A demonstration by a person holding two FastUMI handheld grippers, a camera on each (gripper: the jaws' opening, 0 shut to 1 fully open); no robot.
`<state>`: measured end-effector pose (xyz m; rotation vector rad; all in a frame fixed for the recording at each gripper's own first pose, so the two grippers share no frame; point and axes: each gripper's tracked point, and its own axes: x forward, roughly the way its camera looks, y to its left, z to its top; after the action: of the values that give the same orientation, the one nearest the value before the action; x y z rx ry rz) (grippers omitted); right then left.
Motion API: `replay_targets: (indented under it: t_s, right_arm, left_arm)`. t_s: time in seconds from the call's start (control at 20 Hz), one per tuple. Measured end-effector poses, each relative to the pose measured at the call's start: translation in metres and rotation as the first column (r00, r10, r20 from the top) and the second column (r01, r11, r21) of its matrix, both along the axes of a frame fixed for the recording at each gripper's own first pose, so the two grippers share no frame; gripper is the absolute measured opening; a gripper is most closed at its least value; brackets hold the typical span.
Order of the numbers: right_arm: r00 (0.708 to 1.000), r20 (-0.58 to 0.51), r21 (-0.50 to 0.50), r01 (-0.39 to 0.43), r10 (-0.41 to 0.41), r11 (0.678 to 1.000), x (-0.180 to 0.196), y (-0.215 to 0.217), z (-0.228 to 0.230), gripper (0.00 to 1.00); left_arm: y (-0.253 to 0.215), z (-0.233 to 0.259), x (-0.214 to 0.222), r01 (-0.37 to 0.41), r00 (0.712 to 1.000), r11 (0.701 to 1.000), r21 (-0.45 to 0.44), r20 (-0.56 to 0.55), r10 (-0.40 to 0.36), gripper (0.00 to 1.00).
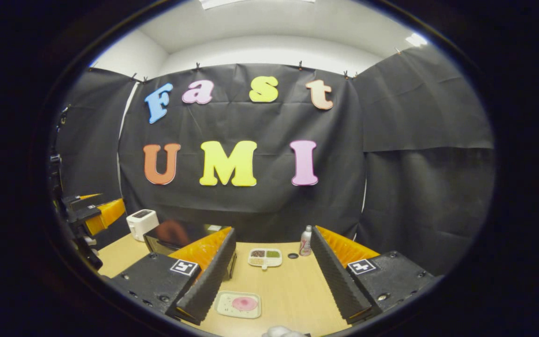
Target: Open the electric oven with the left hand, put the food in, and close the electric oven.
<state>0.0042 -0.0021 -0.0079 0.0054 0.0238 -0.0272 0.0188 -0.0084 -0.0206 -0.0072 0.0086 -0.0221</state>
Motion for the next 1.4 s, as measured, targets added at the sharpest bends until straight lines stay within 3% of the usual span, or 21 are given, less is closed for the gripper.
replay_targets:
  t_s: [0.05,0.35,0.55,0.6,0.9,1.4]
  right_arm:
    - [1.000,-0.001,-0.004,0.003,-0.003,1.000,0.000,0.000,-0.001,0.96]
    - [1.000,-0.021,-0.017,0.015,-0.016,1.000,0.002,-0.003,-0.003,0.96]
    - [0.999,-0.034,-0.035,0.039,-0.040,0.999,-0.002,-0.010,-0.004,0.96]
    - [0.998,-0.038,-0.036,0.046,-0.047,0.998,-0.003,-0.012,-0.004,0.97]
    - [0.993,-0.075,-0.033,0.089,-0.092,0.995,-0.007,-0.026,-0.014,0.96]
    - [0.986,-0.120,-0.039,0.111,-0.115,0.993,0.004,-0.036,-0.020,1.00]
  left_arm:
    - [0.000,-0.003,0.003,-0.002,1.000,1.000,0.005,-0.003,0.002,0.96]
    - [-0.011,-0.048,0.031,0.020,1.000,1.000,0.007,-0.022,-0.020,0.96]
    - [-0.016,-0.094,0.062,0.023,0.995,1.000,0.009,-0.097,-0.022,1.00]
    - [-0.016,-0.103,0.073,0.025,0.995,0.999,0.020,-0.097,-0.023,0.96]
    - [-0.013,-0.167,0.128,0.022,0.980,0.999,0.049,-0.201,-0.012,0.96]
    - [0.002,-0.218,0.171,-0.008,0.954,0.999,0.043,-0.298,0.021,0.97]
